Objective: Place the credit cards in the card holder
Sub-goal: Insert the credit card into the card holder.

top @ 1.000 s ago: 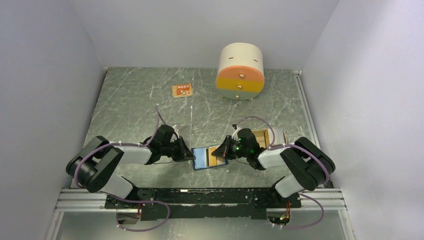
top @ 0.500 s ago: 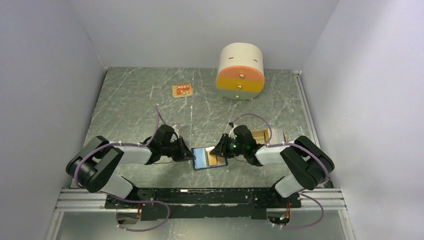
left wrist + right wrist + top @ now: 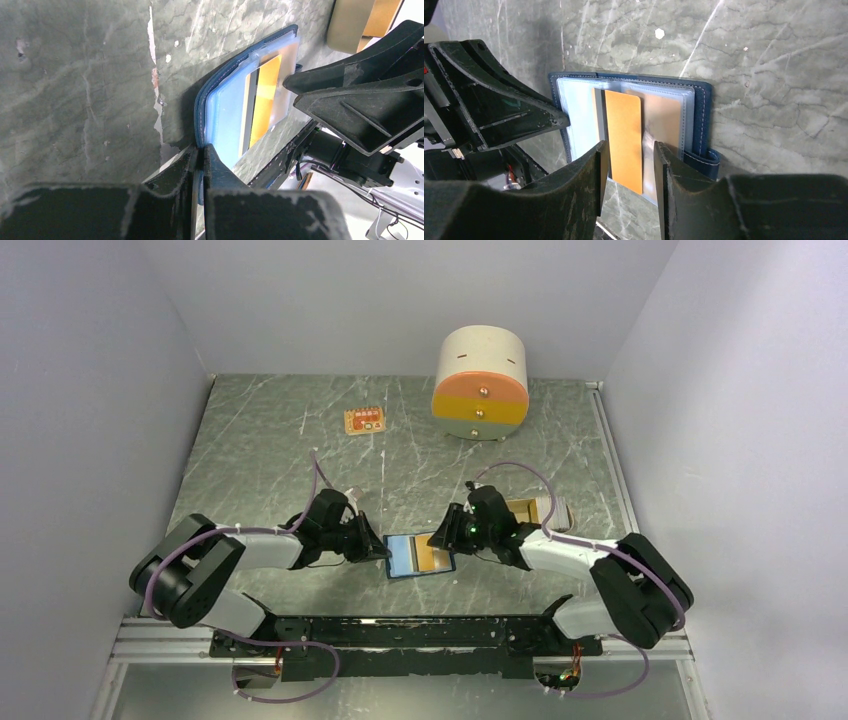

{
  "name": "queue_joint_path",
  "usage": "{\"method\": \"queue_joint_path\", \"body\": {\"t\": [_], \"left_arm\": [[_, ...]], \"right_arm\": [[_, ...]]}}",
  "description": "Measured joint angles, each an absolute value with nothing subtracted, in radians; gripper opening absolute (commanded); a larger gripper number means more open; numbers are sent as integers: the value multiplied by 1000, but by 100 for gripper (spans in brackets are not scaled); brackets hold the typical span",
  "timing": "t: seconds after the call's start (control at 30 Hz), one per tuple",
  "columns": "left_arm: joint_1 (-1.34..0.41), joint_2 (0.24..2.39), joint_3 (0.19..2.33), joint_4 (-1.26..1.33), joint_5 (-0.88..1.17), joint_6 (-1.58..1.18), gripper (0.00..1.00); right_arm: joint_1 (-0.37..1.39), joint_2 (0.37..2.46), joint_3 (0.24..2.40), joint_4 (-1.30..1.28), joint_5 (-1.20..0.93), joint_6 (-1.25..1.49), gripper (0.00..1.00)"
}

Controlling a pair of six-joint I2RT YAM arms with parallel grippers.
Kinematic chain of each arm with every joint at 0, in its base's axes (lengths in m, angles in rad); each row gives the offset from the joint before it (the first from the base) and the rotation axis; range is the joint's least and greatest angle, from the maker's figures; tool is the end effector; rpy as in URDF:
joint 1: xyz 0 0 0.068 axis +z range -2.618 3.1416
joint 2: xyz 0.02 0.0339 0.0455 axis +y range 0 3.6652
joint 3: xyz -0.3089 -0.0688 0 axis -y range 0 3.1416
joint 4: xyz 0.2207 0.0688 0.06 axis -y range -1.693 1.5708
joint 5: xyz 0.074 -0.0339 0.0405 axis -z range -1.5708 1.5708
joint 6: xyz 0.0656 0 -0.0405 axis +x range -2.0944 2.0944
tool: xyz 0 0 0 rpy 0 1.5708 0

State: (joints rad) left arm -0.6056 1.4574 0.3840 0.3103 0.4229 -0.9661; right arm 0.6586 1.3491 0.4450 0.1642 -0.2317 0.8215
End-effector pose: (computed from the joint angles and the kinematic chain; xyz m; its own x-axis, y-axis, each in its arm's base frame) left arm 0.1818 -0.1586 0.1626 -0.9507 -0.2542 -0.1775 -0.0337 0.6539 -0.7558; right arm 0.1786 0.1573 0.1856 -0.8975 0.2065 -0.3897 -0.1067 0.7557 0.6462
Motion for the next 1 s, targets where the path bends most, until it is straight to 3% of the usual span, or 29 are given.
{"method": "queue_joint_path", "body": {"t": [0.6,1.0], "left_arm": [[-606,1457,384,311,423,-966,9],[-606,1457,384,302,416,-965,9]], "right_arm": [[821,1445,508,175,-174,876,42],[834,1499,539,204,-167,886,45]]}}
